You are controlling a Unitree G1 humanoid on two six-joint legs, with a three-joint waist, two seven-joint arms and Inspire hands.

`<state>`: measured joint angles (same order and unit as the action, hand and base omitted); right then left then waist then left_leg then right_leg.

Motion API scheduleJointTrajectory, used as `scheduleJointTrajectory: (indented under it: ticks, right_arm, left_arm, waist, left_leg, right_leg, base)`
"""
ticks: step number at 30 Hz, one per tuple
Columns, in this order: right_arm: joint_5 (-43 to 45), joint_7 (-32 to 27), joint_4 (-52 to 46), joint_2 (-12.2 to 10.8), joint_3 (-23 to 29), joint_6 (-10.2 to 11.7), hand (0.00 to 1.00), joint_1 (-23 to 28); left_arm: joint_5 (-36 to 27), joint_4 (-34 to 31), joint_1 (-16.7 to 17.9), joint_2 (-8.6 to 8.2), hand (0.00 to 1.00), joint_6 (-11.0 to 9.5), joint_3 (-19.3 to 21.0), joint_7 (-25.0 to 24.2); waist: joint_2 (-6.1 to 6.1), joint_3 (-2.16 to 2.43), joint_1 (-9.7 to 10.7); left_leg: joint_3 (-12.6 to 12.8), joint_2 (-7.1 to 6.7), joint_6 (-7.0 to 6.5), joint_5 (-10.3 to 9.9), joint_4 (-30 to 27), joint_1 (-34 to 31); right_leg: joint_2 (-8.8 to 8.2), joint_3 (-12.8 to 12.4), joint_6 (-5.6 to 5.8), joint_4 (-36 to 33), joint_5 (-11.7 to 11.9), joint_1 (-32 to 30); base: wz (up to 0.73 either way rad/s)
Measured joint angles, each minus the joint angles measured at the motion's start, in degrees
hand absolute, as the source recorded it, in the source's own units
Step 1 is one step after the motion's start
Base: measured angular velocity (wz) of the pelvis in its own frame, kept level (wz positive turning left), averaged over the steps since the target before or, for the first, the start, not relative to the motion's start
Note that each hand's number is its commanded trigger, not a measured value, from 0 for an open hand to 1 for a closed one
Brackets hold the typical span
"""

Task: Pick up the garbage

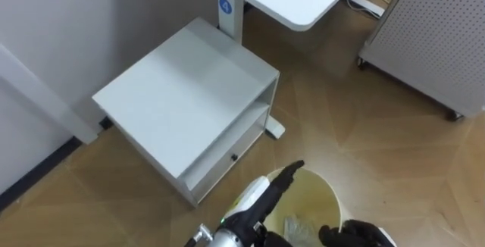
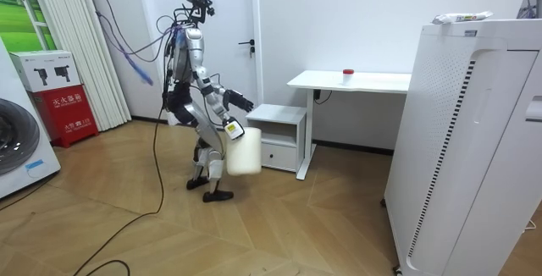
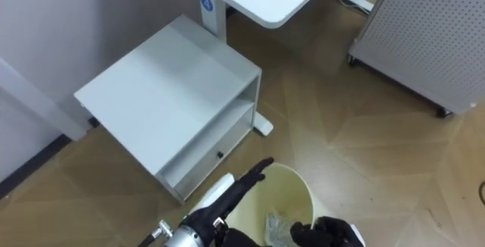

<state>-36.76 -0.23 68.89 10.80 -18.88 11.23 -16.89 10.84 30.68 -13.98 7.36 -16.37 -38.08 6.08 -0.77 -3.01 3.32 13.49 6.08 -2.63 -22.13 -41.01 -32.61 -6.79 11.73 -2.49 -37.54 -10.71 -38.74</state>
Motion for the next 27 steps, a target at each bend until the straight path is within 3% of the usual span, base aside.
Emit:
scheduleJointTrajectory:
  ticks: [6,8,15,17,22,24,26,27]
  right_arm:
    - [0.05,0.7,-0.37,-0.04,0.74,0.7,1.0,1.6]
    - [0.27,2.1,-0.38,0.12,2.44,1.48,1.0,3.44]
    - [1.08,3.02,-4.21,0.8,4.58,2.54,1.0,9.08]
    - [1.26,3.59,-4.67,0.84,5.02,2.94,1.0,11.01]
    - [4.65,4.67,-9.1,1.57,6.88,2.95,1.0,14.98]
    - [6.97,4.64,-10.82,1.75,6.87,2.9,1.0,16.18]
    - [8.12,4.65,-12.77,1.77,6.86,2.9,1.0,17.79]
    - [8.2,4.68,-13.17,1.79,6.89,2.9,1.0,18.18]
  left_arm:
    - [0.63,-1.54,0.64,0.82,0.0,-0.4,3.46,0.03]
    - [2.49,-4.45,2.43,2.17,0.0,-0.61,4.93,0.09]
    - [3.55,-11.88,5.81,3.88,0.0,-3.06,10.24,3.13]
    - [3.92,-14.67,7.8,4.52,0.0,-4.79,13.74,4.44]
    - [5.61,-18.65,11.97,5.62,0.0,-5.07,19.82,9.09]
    - [5.61,-20.05,12.8,6.1,0.0,-5.07,21.09,10.13]
    - [5.6,-23.28,14.86,6.1,0.0,-5.29,22.71,12.1]
    - [5.62,-23.87,15.1,6.14,0.0,-5.38,22.98,12.54]
  waist:
    - [0.23,0.09,0.9]
    - [0.48,0.25,1.35]
    - [0.7,0.8,1.7]
    - [0.53,1.13,1.37]
    - [0.29,1.51,1.26]
    - [-0.01,1.82,0.69]
    - [0.03,2.52,0.61]
    - [0.05,2.56,0.56]
  left_leg:
    - [-0.01,-0.68,0.41,0.7,3.46,4.53]
    - [-0.17,-0.71,0.56,0.89,5.06,7.13]
    - [0.45,-0.88,1.51,1.59,10.75,16.1]
    - [0.79,-0.71,1.89,1.83,11.74,19.3]
    - [0.51,-0.86,2.66,2.26,14.71,24.82]
    - [0.62,-0.87,3.03,2.47,16.12,26.7]
    - [0.51,-0.71,3.64,2.85,18.19,29.19]
    - [0.42,-0.72,3.76,2.93,18.78,29.99]
  right_leg:
    - [-0.01,0.36,0.29,2.22,-0.18,4.2]
    - [0.13,1.05,0.41,3.58,-0.18,6.88]
    - [1.12,1.09,0.85,7.2,-0.35,14.7]
    - [1.82,0.59,0.72,8.07,-0.74,17.32]
    - [3.5,-0.94,0.5,10.45,-0.95,21.55]
    - [4.28,-2.24,0.36,11.08,-0.85,22.5]
    - [5.38,-3.21,0.02,13.06,-0.06,24.34]
    - [5.62,-3.53,0.0,13.49,0.05,24.95]
  base:
    - [0.03]
    - [0.08]
    - [-0.05]
    - [-0.16]
    - [-0.2]
    - [-0.32]
    - [-0.36]
    - [-0.34]
